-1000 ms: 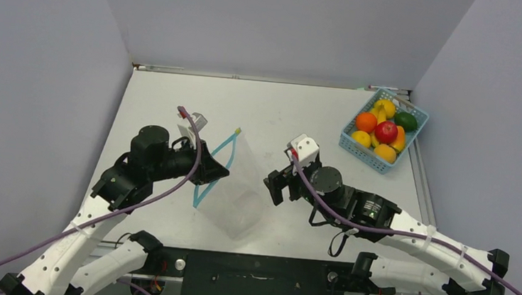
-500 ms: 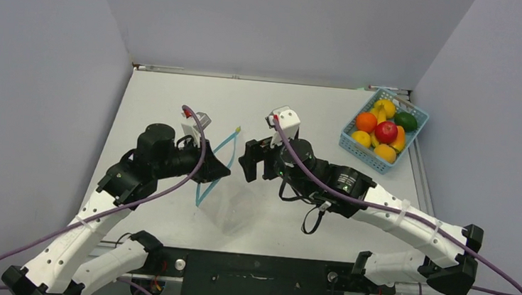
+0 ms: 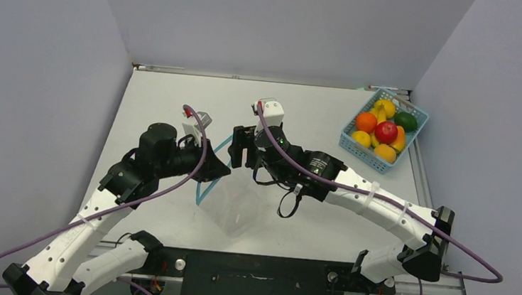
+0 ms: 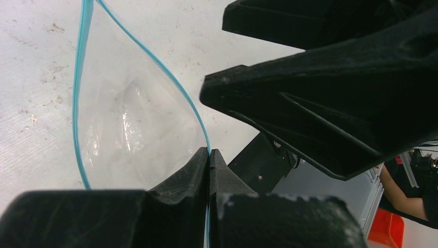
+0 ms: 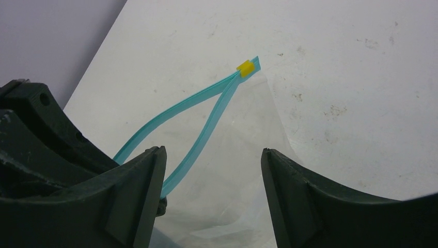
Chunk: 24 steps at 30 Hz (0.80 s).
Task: Place the food in the zip-top bag and seal the zipper
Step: Pick up the zipper food storage bag at the center of the board.
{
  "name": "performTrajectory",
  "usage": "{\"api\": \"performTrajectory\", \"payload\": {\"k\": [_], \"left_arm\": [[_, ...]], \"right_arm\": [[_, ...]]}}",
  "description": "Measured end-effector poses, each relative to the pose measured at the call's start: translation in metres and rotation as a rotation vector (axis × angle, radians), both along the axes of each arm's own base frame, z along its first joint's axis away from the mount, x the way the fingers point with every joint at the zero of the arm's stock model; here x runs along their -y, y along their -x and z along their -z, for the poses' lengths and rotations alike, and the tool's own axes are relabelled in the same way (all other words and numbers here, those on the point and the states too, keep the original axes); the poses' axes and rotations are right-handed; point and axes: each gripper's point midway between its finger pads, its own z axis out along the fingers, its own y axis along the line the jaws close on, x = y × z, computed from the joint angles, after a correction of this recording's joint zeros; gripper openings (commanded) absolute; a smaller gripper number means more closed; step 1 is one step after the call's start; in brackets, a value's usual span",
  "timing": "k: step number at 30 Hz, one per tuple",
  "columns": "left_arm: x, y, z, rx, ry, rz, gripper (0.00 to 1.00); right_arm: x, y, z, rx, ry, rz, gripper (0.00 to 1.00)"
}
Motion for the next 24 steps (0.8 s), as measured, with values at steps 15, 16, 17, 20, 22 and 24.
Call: {"api": "performTrajectory", "payload": {"k": [15, 16, 17, 20, 22, 24], "left_arm": [[0.001, -0.001, 0.002, 0.004, -0.011, -0.008, 0.00], [0.001, -0.001, 0.002, 0.004, -0.012, -0.010, 0.00], [0.001, -0.001, 0.002, 0.004, -0.012, -0.010, 0.00], [0.000, -0.002, 0.004, 0.001, -0.015, -0.013, 0.00], [0.000, -0.001, 0.006, -0.003, -0.018, -0.012, 0.00], [0.000, -0.002, 0.008, -0.007, -0.022, -0.014, 0.00]], "right_arm": [[-0.017, -0.023, 0.030, -0.070, 0.028, 0.042, 0.53], [-0.017, -0.024, 0.032, -0.074, 0.031, 0.041, 0.52], [-0.018, -0.024, 0.033, -0.078, 0.033, 0.038, 0.50], [-0.020, -0.023, 0.036, -0.086, 0.035, 0.028, 0.43], [-0.022, -0.021, 0.038, -0.093, 0.035, 0.018, 0.38], [-0.023, -0.020, 0.039, -0.098, 0.036, 0.010, 0.30]]}}
